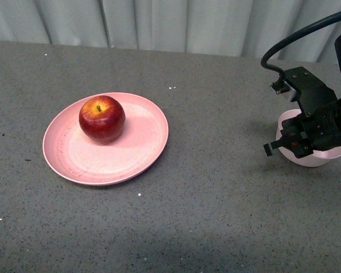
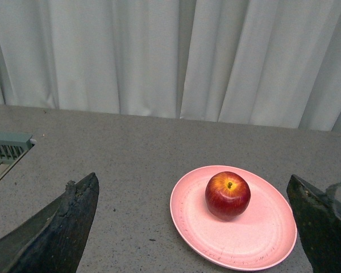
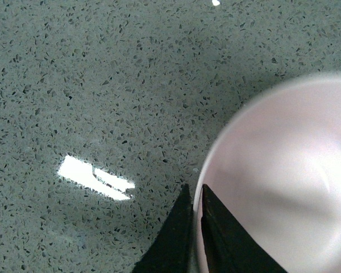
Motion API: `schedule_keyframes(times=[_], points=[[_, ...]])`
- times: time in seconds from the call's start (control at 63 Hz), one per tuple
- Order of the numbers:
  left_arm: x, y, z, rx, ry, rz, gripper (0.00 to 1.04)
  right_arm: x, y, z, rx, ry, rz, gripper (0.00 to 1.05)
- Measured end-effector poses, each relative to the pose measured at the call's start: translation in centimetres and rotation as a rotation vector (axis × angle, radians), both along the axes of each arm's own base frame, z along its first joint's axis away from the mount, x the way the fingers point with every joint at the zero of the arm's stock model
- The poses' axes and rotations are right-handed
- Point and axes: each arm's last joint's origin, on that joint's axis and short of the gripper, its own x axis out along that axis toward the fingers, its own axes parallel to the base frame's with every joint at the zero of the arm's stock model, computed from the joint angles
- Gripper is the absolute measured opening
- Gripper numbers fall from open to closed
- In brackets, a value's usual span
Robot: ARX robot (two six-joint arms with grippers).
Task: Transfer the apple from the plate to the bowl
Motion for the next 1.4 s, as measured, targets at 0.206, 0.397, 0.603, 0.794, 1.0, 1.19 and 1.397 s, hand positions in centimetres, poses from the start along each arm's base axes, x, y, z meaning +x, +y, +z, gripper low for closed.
schedule_keyframes(times=[0.206,0.397,0.603,0.794,1.0,1.19,1.397], points=[[0.0,0.0,0.0,0.000,0.000,0.000,0.98,-0.1,2.9,1.0,0.045,-0.002,0.072,0.01],[0.0,0.0,0.0,0.000,0.000,0.000,0.98,0.1,6.6,1.9,0.085,-0.020,0.135,0.01],[0.0,0.0,0.0,0.000,0.000,0.000,0.98,0.3,10.2,2.1,0.128,-0.008,0.187,0.01],[0.0,0.0,0.0,0.000,0.000,0.000,0.98,0.1,12.3,1.1,0.126,0.014,0.203,0.01],[0.0,0.0,0.0,0.000,0.000,0.000,0.98,0.1,12.9,0.8,0.128,0.022,0.204,0.09],[0.0,0.0,0.0,0.000,0.000,0.000,0.98,0.2,12.9,0.6,0.158,0.023,0.185,0.39],[0.0,0.0,0.0,0.000,0.000,0.000,0.98,0.3,11.2,1.3,0.196,-0.031,0.104,0.76]])
